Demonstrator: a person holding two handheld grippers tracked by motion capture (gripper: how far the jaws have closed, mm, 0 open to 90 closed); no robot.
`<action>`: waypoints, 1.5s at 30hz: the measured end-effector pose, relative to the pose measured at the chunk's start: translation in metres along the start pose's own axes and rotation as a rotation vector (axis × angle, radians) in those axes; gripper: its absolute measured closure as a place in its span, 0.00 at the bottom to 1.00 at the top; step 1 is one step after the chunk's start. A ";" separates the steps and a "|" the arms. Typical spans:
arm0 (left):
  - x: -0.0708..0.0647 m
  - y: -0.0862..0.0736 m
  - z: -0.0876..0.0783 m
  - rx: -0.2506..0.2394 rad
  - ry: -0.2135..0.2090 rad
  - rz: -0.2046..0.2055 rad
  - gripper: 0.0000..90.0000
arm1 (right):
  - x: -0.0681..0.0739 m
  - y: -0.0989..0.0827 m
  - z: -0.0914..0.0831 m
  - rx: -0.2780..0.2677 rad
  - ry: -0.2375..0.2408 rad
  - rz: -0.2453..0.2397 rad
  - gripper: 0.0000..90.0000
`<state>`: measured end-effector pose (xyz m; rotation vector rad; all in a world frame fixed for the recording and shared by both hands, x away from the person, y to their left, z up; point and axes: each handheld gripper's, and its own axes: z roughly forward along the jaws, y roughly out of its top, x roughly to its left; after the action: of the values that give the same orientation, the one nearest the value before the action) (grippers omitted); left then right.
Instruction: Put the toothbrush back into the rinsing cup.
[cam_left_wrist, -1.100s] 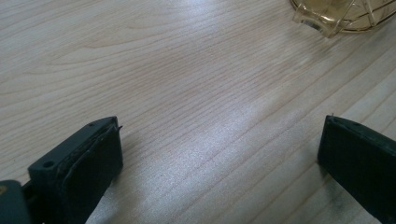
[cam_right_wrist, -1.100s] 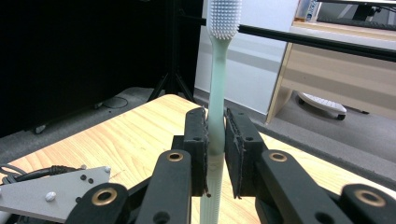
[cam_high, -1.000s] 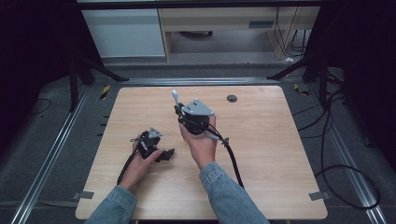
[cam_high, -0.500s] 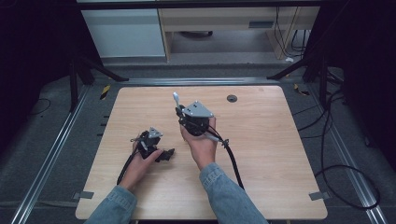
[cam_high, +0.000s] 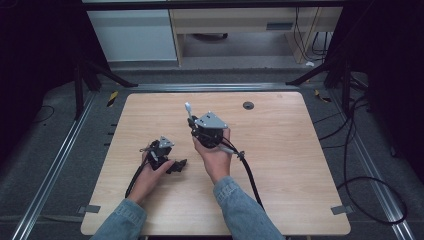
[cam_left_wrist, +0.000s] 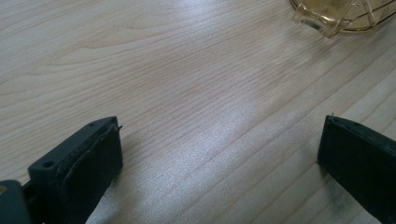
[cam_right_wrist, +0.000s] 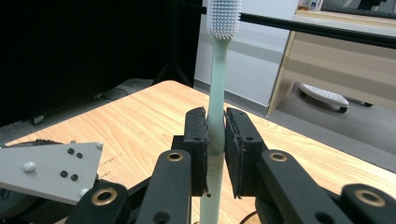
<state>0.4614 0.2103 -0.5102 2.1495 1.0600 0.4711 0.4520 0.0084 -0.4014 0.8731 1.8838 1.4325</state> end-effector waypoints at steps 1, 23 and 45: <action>0.000 0.000 0.000 0.000 0.000 0.000 0.00 | 0.000 -0.001 0.000 0.002 0.002 -0.002 0.88; 0.000 0.000 0.000 0.003 -0.002 0.005 0.00 | -0.002 -0.014 0.005 0.015 0.010 -0.018 0.88; 0.000 0.000 0.000 0.004 -0.002 0.006 0.00 | -0.015 -0.022 0.004 -0.005 0.063 0.013 0.88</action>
<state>0.4616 0.2108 -0.5100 2.1564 1.0545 0.4699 0.4610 -0.0056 -0.4223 0.8487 1.9234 1.4884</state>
